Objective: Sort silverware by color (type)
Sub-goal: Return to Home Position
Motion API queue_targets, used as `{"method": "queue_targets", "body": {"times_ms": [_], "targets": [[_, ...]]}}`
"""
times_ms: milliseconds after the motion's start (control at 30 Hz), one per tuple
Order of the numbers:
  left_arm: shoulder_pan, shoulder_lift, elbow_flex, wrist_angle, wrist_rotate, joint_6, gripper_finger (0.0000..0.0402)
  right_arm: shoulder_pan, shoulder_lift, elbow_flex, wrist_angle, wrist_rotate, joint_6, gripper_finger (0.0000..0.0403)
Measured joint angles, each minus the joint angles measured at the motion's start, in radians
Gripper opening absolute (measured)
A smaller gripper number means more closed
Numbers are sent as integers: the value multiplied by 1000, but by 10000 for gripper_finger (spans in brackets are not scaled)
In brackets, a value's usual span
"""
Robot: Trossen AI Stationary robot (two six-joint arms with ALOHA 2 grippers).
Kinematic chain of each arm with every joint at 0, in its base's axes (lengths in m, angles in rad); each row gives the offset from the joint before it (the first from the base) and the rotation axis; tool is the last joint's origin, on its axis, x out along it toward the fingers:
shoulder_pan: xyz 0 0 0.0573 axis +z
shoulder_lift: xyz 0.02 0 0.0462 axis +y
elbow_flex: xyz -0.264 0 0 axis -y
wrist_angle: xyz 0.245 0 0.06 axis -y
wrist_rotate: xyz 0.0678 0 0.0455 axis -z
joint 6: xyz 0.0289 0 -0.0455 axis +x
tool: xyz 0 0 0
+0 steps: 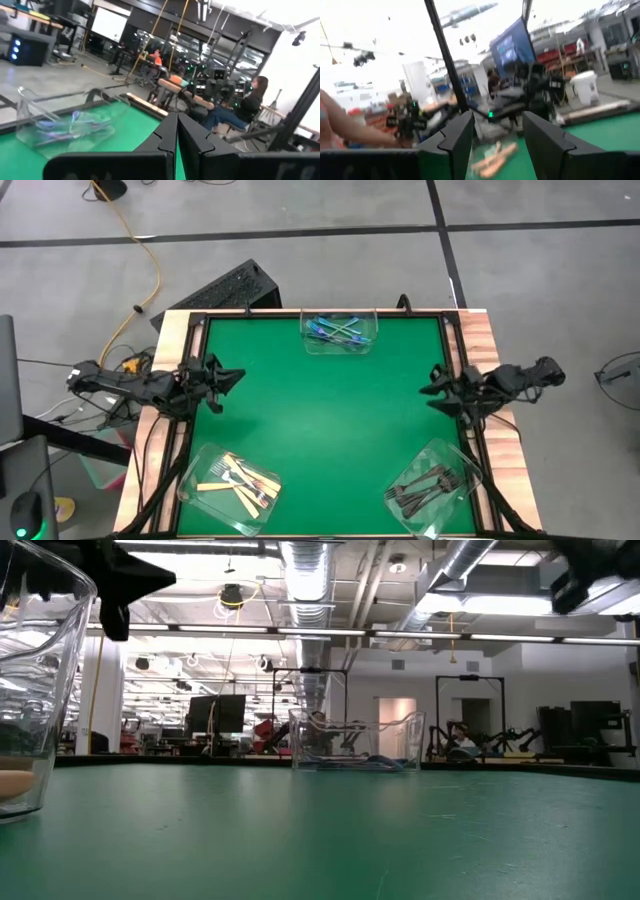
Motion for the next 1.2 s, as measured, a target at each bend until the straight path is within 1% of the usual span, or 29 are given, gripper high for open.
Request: {"method": "queue_targets", "body": {"times_ms": [267,400,667,800,1067,1200], "targets": [[-57,-3,-70,10,-1,-37,0,-2,1,-162,116,-13,-22,192],[-61,-40,-110,7,0,-76,0,-12,1,-161,84,-13,-34,192],[-61,-200,-157,-140,2,-136,0,-34,0,-161,80,-14,-192,192],[-61,-242,-157,-140,5,-89,0,-34,0,-162,70,-13,-208,192],[-61,-238,-153,-136,5,-106,0,-34,2,-162,6,-13,-208,192],[-61,-238,-153,-156,12,-108,0,-34,2,-162,-73,-13,-208,192]]}}
